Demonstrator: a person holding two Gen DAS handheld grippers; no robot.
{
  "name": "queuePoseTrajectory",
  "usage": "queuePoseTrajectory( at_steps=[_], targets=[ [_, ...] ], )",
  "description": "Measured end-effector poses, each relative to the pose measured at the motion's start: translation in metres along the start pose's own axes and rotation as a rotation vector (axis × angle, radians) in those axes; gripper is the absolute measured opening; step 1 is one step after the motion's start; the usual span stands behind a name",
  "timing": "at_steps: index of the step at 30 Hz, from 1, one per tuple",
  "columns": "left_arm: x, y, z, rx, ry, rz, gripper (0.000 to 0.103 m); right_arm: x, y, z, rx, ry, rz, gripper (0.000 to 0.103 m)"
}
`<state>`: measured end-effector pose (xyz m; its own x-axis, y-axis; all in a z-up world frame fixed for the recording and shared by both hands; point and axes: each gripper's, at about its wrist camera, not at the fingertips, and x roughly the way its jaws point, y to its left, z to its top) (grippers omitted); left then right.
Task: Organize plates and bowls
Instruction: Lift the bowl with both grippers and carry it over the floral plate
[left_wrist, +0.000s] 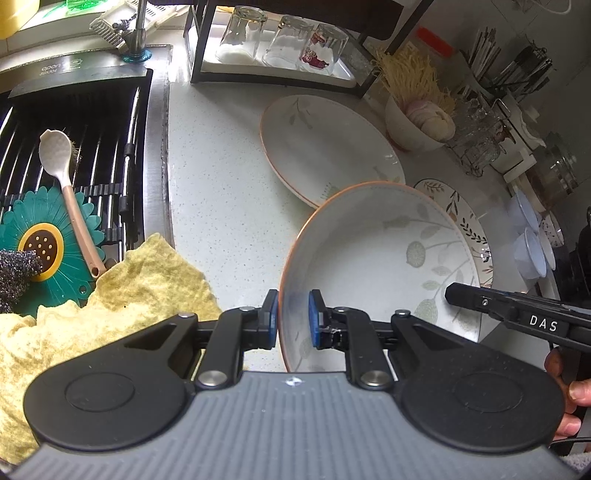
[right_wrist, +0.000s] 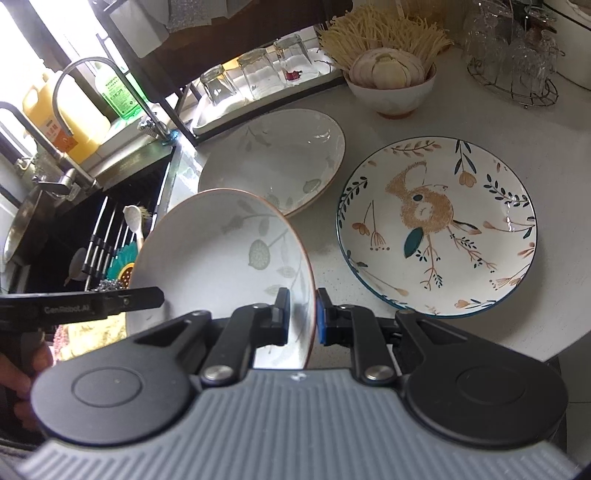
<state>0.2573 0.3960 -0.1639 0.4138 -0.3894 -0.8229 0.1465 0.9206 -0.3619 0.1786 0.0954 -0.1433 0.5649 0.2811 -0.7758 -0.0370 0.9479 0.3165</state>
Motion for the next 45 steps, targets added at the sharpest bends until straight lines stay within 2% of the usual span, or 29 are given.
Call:
queuePoseTrajectory(
  at_steps=[8, 12, 15, 21, 27, 32, 45],
  targets=[
    [-0.002, -0.023, 0.020, -0.013, 0.000, -0.021, 0.019, -0.017, -0.012, 0.018, -0.005, -0.055, -0.004, 0.017],
    [-0.001, -0.042, 0.033, 0.008, -0.012, -0.046, 0.019, -0.030, -0.028, 0.032, -0.004, -0.086, -0.001, 0.017],
    [0.001, -0.057, 0.045, -0.012, -0.036, -0.071, 0.019, -0.038, -0.039, 0.045, -0.021, -0.104, 0.004, 0.017],
    [0.018, -0.091, 0.065, -0.005, -0.046, -0.083, 0.019, -0.043, -0.069, 0.069, -0.029, -0.131, -0.015, 0.017],
    [0.046, -0.123, 0.079, 0.022, -0.032, -0.077, 0.019, -0.039, -0.101, 0.080, -0.021, -0.119, -0.040, 0.017],
    [0.074, -0.138, 0.083, 0.001, 0.004, -0.081, 0.019, -0.031, -0.125, 0.081, -0.001, -0.096, -0.063, 0.017],
    [0.117, -0.161, 0.080, 0.022, 0.095, 0.003, 0.019, -0.001, -0.160, 0.072, 0.005, -0.025, -0.090, 0.017]
  ],
)
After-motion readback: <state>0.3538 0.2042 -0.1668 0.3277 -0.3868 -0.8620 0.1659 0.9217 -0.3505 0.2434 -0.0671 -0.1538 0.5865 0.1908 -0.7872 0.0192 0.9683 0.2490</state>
